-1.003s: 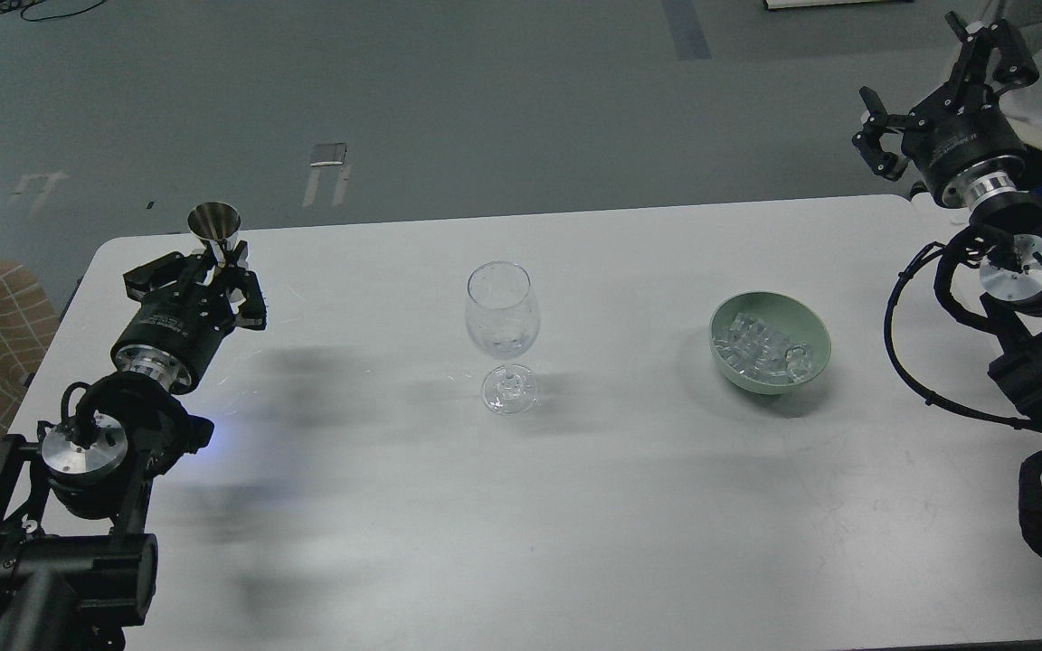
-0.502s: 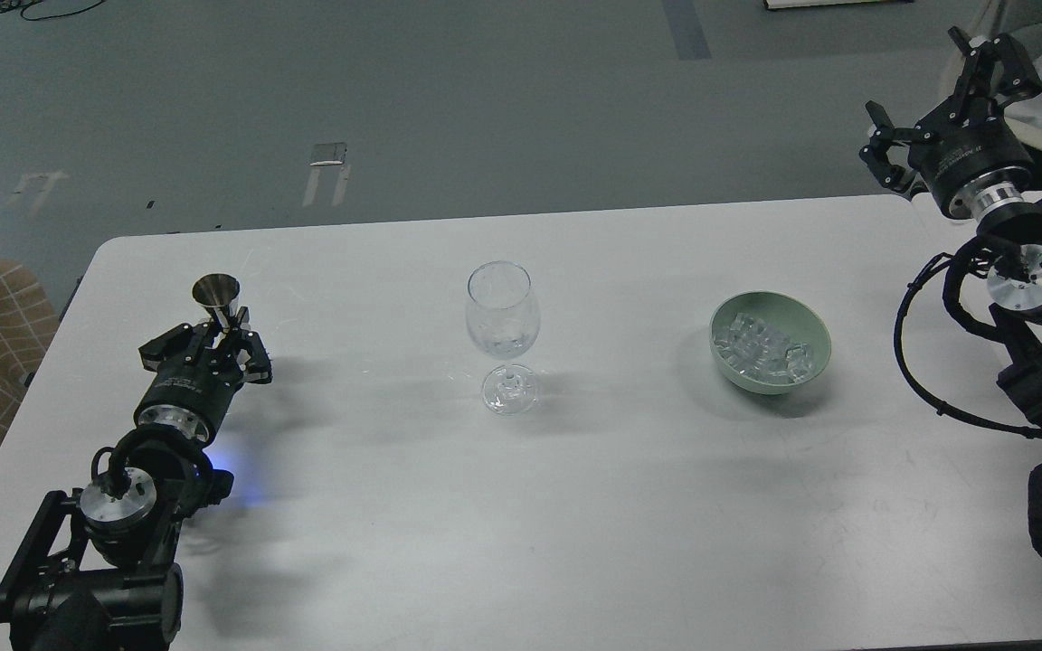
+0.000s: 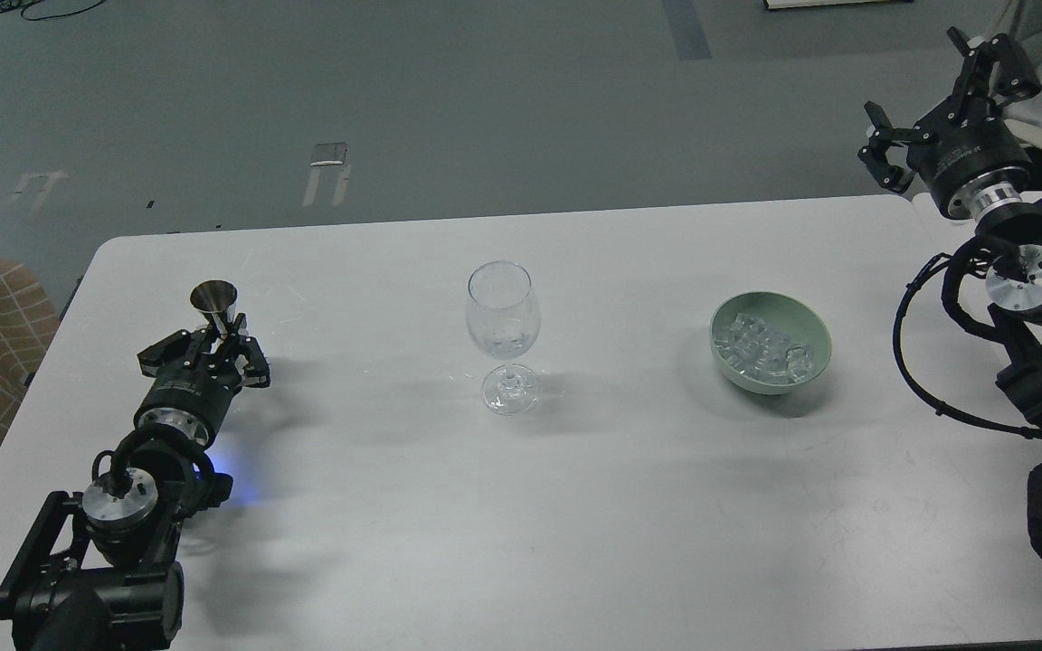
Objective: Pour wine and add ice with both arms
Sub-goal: 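Open the left gripper to release the jigger and raise it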
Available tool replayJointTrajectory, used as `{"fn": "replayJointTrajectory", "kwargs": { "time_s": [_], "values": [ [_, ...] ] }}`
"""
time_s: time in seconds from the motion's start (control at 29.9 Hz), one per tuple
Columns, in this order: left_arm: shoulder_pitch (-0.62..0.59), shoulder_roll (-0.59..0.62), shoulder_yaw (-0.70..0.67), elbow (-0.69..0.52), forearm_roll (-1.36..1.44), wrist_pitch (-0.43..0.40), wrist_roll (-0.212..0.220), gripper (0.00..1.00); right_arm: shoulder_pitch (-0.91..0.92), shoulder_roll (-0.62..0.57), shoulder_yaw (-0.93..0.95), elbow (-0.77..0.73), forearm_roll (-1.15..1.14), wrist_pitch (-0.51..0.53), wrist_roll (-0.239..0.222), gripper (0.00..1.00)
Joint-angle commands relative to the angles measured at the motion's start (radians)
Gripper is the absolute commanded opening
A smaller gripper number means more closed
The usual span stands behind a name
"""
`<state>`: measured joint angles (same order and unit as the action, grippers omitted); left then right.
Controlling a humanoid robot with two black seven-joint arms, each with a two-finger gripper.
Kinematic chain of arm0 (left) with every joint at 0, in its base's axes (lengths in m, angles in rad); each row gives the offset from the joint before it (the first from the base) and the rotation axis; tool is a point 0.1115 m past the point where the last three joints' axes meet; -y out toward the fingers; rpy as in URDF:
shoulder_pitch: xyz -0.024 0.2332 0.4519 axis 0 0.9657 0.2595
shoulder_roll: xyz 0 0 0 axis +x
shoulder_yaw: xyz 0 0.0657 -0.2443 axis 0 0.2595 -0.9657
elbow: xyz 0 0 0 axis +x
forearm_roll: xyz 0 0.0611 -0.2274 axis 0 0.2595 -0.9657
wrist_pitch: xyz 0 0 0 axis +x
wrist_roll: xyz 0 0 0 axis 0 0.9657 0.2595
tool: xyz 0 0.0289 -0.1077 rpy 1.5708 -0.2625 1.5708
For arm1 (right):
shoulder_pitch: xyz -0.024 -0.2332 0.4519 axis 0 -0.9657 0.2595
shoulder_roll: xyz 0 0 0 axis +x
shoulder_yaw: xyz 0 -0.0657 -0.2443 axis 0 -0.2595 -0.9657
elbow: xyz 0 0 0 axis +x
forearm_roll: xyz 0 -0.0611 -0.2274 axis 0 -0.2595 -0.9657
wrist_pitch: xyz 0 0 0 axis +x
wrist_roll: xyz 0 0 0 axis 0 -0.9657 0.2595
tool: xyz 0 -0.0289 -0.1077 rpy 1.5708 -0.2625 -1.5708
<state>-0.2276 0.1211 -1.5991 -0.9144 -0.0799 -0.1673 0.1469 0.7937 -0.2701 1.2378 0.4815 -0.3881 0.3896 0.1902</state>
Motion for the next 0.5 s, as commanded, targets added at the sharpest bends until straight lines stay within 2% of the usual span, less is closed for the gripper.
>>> {"fn": "replayJointTrajectory", "kwargs": {
  "time_s": [0.0, 0.3, 0.47],
  "values": [
    [-0.004, 0.002, -0.001, 0.000, 0.000, 0.002, 0.000, 0.34, 0.001, 0.002, 0.000, 0.000, 0.000, 0.000, 0.000, 1.00],
    [-0.009, 0.002, -0.001, 0.000, 0.000, 0.003, 0.000, 0.37, 0.002, 0.002, 0.000, 0.000, 0.000, 0.000, 0.000, 1.00],
    [-0.012, 0.003, 0.001, -0.003, 0.000, 0.003, -0.001, 0.47, 0.002, 0.002, 0.000, 0.002, 0.000, 0.000, 0.000, 1.00]
  ]
}}
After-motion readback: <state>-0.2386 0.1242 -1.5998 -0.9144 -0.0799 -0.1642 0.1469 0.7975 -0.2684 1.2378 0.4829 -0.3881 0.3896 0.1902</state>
